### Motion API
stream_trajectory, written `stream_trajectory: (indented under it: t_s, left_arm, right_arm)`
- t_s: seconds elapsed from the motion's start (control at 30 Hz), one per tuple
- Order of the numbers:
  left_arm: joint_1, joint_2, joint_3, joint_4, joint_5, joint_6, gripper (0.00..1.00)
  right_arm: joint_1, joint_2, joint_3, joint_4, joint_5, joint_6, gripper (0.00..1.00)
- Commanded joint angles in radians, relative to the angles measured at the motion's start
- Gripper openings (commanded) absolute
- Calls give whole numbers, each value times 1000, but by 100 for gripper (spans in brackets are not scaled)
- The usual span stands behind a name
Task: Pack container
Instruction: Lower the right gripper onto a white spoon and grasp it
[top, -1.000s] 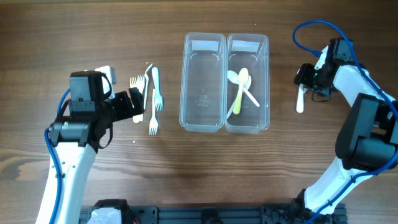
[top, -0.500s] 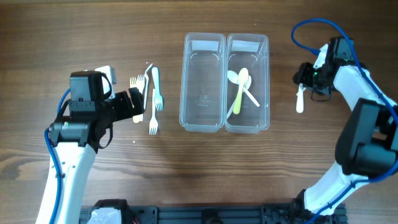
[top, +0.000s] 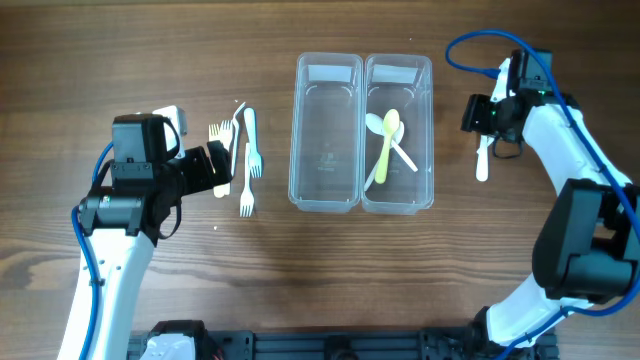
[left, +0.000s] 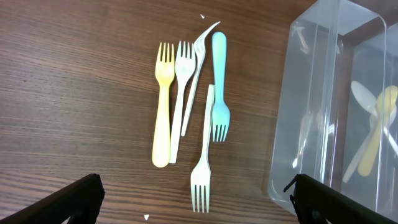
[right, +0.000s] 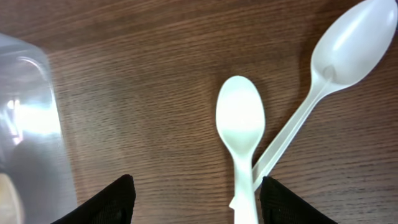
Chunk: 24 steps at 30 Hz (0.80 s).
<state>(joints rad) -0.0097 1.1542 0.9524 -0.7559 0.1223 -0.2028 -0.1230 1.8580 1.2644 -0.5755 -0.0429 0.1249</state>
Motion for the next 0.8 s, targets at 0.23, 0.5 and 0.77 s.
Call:
stream_trajectory:
  t_s: [0.23, 0.5, 0.77]
  left_arm:
    - [8, 6, 20, 2, 16, 16, 100]
    - [8, 6, 20, 3, 15, 16, 100]
    - [8, 6, 20, 3, 16, 16, 100]
  right_arm:
    - [-2, 129, -3, 2, 47, -18, 65]
    - [-2, 163, -4, -2, 43, -12, 57]
    - [-1, 164, -4, -29, 54, -18, 34]
